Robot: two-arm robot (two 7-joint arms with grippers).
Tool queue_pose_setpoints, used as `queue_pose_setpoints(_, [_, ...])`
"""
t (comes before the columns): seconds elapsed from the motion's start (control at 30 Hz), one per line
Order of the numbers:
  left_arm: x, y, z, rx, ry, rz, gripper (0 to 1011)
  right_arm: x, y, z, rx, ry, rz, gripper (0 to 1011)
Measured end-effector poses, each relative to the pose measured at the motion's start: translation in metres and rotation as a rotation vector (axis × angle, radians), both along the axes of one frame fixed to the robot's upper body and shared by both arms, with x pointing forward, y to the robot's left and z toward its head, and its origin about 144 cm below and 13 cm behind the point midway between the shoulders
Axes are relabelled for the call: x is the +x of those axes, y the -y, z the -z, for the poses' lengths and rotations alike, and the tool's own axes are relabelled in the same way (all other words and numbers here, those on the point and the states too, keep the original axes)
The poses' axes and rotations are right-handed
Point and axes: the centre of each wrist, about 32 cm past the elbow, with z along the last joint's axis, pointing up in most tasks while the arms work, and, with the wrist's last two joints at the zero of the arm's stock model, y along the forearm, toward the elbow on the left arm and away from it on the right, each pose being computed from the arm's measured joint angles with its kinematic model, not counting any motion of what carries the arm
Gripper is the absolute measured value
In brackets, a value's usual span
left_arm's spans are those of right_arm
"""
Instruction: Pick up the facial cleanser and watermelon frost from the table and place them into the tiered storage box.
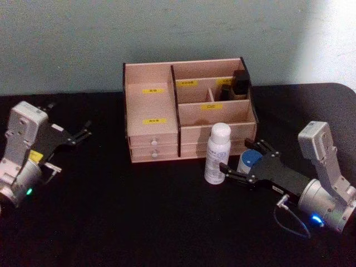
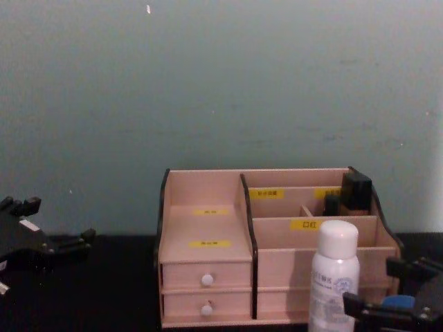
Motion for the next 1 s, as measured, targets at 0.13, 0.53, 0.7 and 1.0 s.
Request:
queue_pose_setpoints(0.13, [0.000, 0.000, 0.000, 0.000, 0.000, 0.000, 1001, 0.005, -0.003, 0.002, -0.001, -0.008, 0.000, 1002])
queue_pose_setpoints(0.53, [0.000, 0.000, 0.000, 0.000, 0.000, 0.000, 1001, 0.015, -0.012, 0.006, 0.008, -0.032, -0.010, 1002])
queue_pose_setpoints(0.7, [0.000, 0.000, 0.000, 0.000, 0.000, 0.000, 1001, 0.019, -0.016, 0.007, 0.009, -0.034, -0.016, 1002])
queue_pose_setpoints(1.0, [0.000, 0.000, 0.000, 0.000, 0.000, 0.000, 1001, 0.029, -0.022, 0.008, 0.017, -0.039, -0.010, 1002])
